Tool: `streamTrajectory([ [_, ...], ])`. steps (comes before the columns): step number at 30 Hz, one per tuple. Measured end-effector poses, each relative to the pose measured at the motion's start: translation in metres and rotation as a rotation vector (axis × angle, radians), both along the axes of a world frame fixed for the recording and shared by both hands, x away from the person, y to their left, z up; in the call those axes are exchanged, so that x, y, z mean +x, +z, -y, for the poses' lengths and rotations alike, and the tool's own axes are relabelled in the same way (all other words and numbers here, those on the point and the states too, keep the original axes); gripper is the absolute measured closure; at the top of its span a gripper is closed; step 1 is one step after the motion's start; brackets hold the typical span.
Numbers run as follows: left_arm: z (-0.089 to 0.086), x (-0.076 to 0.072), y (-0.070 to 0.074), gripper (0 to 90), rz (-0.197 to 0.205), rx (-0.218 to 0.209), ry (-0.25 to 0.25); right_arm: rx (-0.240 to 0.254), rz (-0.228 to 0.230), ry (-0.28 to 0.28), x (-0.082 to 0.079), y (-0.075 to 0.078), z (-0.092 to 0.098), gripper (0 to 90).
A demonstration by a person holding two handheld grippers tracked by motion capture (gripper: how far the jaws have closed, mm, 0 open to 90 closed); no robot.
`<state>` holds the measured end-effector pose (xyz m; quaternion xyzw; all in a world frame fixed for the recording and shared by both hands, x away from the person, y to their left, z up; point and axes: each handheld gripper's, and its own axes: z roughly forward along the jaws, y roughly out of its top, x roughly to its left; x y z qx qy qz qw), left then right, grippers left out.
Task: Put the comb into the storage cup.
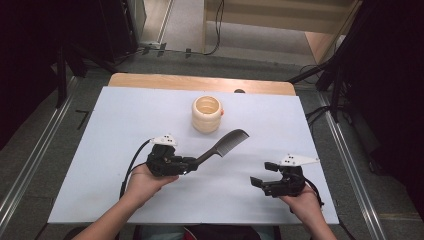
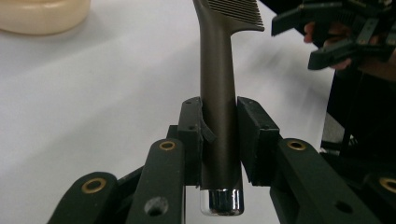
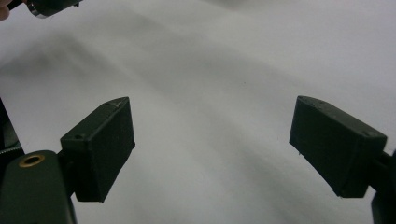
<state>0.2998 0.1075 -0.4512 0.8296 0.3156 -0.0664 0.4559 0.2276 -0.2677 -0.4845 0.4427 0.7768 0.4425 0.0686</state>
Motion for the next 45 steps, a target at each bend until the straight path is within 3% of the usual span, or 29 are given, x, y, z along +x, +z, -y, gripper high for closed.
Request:
streamTrajectory([
  [11,0.013,0.005,0.001,73.3,0.024,-0.045,0.032,0.025,0.01,-0.01,-0.001,0.005,-0.004,12.1],
  [19,0.028,0.009,-0.002,73.3,0.004,-0.06,0.023,0.022,0.03,-0.011,-0.002,0.007,-0.006,12.1],
  [30,0.034,0.015,-0.005,73.3,-0.053,-0.11,0.046,0.029,0.032,-0.011,-0.002,0.009,-0.007,12.1],
  [39,0.04,0.013,-0.006,73.3,-0.044,-0.125,0.076,0.057,0.039,-0.024,-0.002,0.015,-0.012,12.1],
  [45,0.047,0.014,-0.007,73.3,-0.035,-0.144,0.096,0.076,0.055,-0.067,-0.001,0.025,-0.019,12.1],
])
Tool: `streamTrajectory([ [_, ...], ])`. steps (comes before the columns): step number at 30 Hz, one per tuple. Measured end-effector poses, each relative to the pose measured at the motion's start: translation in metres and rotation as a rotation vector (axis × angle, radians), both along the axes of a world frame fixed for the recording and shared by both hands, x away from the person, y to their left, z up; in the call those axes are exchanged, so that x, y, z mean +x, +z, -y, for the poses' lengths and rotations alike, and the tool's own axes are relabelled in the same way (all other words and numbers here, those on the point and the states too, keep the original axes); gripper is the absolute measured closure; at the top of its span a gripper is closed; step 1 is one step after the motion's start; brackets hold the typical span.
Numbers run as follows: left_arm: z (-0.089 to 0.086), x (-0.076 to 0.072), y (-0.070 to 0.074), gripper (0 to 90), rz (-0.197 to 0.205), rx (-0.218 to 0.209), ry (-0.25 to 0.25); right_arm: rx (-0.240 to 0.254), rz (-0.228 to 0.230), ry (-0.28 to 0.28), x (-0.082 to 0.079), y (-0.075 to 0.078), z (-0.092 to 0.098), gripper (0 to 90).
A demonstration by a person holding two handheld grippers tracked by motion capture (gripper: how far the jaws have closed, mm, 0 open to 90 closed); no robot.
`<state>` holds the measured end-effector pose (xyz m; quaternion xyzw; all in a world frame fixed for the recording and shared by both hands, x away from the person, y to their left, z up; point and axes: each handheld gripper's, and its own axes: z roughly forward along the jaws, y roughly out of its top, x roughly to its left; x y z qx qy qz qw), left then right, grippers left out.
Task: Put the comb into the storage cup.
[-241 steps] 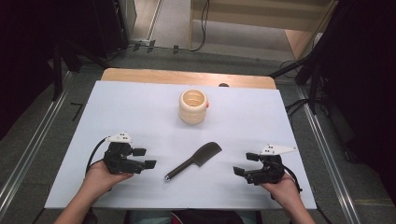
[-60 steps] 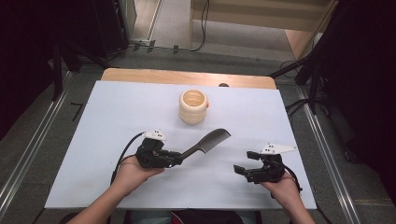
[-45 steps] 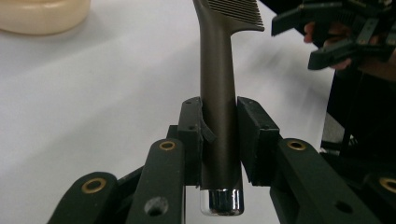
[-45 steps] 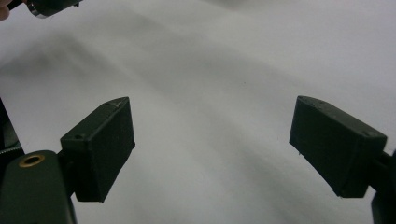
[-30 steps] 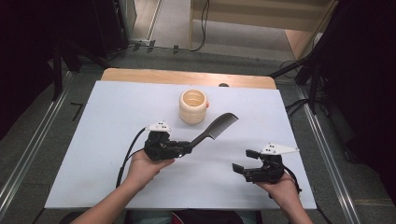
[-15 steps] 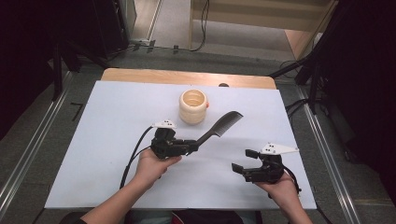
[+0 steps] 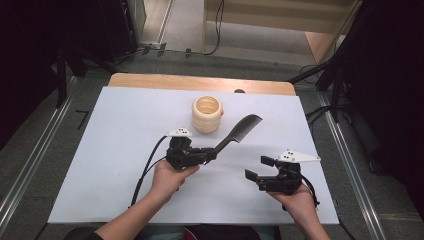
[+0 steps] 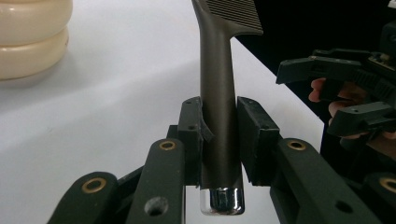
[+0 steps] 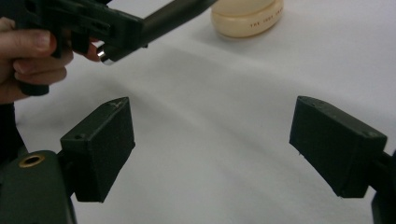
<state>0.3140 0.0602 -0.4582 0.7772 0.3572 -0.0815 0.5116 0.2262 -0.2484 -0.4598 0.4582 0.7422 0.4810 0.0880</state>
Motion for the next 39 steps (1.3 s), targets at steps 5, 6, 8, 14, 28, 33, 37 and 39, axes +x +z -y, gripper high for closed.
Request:
streamTrajectory([
  [5,0.006,0.002,-0.001,73.3,0.013,-0.007,0.023,0.004,0.009,-0.033,0.004,0.006,-0.005,12.1],
  [6,0.007,0.002,-0.001,73.3,0.017,-0.009,0.031,0.009,0.003,-0.045,0.004,0.007,-0.006,12.1],
  [8,0.008,0.003,-0.001,73.3,0.024,-0.015,0.04,0.023,0.002,-0.063,0.007,0.008,-0.008,12.1],
  [14,0.013,0.004,-0.002,73.3,0.032,-0.024,0.055,0.035,0.019,-0.096,0.013,0.013,-0.014,12.1],
  [28,0.024,0.002,-0.005,73.3,0.045,-0.033,0.062,0.052,0.027,-0.147,0.025,0.016,-0.023,12.5],
  [33,0.027,0.002,-0.005,73.3,0.048,-0.038,0.064,0.056,0.021,-0.166,0.03,0.016,-0.026,12.5],
  [37,0.03,0.001,-0.005,73.3,0.053,-0.039,0.066,0.053,0.024,-0.176,0.033,0.015,-0.028,12.5],
  [39,0.03,0.001,-0.006,73.3,0.054,-0.039,0.065,0.054,0.017,-0.18,0.035,0.015,-0.03,12.5],
])
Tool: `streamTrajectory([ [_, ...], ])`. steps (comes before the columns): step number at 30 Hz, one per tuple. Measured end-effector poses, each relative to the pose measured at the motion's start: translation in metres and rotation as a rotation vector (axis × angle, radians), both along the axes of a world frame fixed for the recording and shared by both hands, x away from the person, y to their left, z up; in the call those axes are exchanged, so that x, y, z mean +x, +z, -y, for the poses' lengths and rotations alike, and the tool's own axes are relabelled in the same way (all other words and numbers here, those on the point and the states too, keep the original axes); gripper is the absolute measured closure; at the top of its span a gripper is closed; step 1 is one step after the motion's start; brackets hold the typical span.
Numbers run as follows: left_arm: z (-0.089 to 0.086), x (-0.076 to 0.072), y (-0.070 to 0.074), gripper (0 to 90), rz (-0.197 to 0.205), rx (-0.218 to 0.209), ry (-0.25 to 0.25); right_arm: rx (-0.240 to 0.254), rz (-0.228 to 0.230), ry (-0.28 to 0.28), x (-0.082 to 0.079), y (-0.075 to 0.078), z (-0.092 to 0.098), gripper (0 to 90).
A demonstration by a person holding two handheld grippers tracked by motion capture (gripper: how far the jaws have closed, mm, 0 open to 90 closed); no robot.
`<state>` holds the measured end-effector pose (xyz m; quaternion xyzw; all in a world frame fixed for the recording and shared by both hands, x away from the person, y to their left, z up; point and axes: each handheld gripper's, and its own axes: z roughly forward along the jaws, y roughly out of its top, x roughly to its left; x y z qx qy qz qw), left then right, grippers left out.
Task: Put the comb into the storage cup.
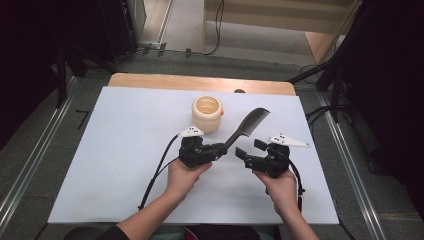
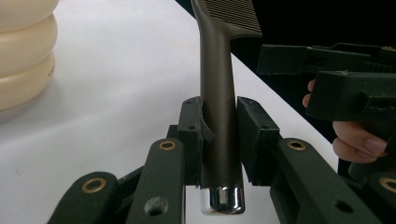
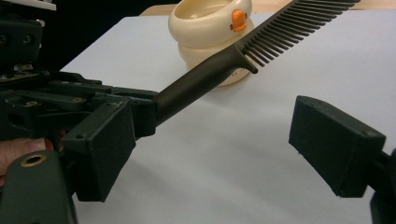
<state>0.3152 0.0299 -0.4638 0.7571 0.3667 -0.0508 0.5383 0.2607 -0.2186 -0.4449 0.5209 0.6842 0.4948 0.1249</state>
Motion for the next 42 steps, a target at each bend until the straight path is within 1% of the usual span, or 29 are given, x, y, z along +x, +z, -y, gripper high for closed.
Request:
streamTrajectory([
  [3,0.001,0.0,-0.001,73.3,0.005,0.003,0.0,0.0,0.003,-0.002,0.002,-0.001,-0.002,12.5],
  [12,0.003,-0.001,-0.002,73.3,0.004,0.004,-0.005,0.023,-0.01,-0.008,0.008,-0.003,-0.007,12.6],
  [15,0.004,-0.002,-0.002,73.3,0.01,0.002,-0.003,0.026,-0.012,-0.012,0.009,-0.003,-0.008,12.5],
  [25,0.01,-0.005,-0.004,73.3,0.016,-0.001,-0.006,0.032,-0.025,-0.023,0.02,-0.006,-0.014,13.6],
  [27,0.01,-0.006,-0.003,73.2,0.019,-0.001,-0.005,0.038,-0.033,-0.025,0.022,-0.007,-0.014,17.3],
  [34,0.012,-0.007,-0.004,73.3,0.028,-0.001,-0.002,0.057,-0.062,-0.03,0.029,-0.008,-0.016,24.2],
  [39,0.012,-0.008,-0.005,73.3,0.034,-0.003,0.007,0.069,-0.097,-0.04,0.034,-0.008,-0.017,31.7],
  [42,0.012,-0.008,-0.006,73.2,0.033,-0.012,0.011,0.073,-0.115,-0.05,0.035,-0.008,-0.017,37.4],
])
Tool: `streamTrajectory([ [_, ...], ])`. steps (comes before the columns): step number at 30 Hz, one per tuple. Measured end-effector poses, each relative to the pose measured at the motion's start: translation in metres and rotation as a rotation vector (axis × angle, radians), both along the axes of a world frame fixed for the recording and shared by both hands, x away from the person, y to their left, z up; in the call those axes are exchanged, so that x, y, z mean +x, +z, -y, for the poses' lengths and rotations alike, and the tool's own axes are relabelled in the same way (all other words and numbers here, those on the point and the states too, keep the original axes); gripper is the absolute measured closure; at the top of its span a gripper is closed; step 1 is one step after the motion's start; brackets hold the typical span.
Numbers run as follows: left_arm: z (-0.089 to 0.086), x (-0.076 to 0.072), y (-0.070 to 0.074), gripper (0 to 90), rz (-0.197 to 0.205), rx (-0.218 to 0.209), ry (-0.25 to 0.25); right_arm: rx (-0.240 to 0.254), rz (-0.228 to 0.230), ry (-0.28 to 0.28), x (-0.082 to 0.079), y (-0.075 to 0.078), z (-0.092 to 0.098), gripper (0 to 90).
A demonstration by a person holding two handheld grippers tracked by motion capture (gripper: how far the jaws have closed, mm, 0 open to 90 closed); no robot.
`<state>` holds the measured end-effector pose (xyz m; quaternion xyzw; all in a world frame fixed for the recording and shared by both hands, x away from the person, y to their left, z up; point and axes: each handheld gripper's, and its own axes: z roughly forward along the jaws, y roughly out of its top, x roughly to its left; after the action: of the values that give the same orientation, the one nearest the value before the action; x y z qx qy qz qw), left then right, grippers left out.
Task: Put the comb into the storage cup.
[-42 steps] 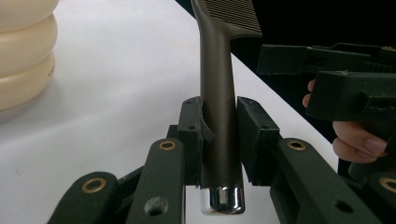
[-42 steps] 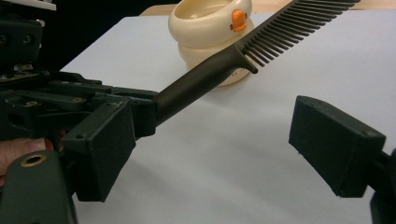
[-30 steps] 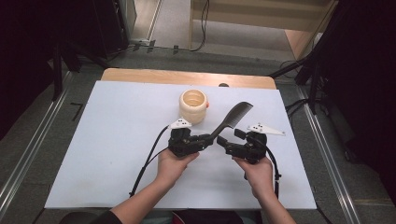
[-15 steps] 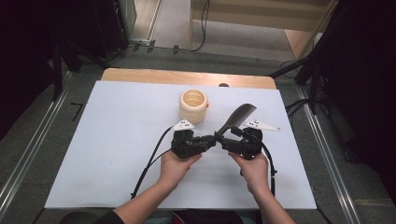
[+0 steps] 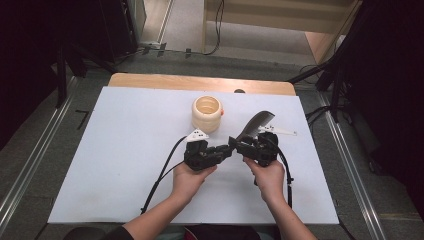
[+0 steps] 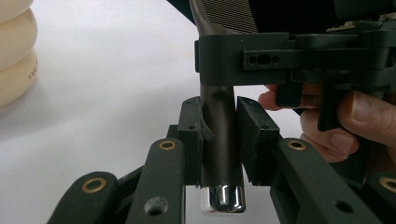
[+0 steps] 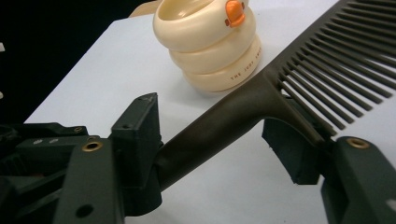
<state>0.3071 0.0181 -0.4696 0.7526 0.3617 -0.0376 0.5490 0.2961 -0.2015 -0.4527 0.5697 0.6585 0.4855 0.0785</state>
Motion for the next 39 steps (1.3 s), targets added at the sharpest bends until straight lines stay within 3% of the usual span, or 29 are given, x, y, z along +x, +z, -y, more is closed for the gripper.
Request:
streamTrajectory([
  [13,0.0024,-0.001,-0.0042,73.2,0.008,0.013,-0.011,0.033,-0.053,-0.026,0.0004,0.0017,0.0014,51.8],
  [30,0.0027,-0.0001,-0.0056,73.2,0.008,0.022,-0.01,0.091,-0.111,-0.025,0.0005,-0.0038,-0.0022,54.2],
  [39,0.0039,-0.0004,-0.0067,73.1,-0.001,0.017,-0.023,0.105,-0.118,-0.015,0.0005,0.0003,-0.0003,60.9],
])
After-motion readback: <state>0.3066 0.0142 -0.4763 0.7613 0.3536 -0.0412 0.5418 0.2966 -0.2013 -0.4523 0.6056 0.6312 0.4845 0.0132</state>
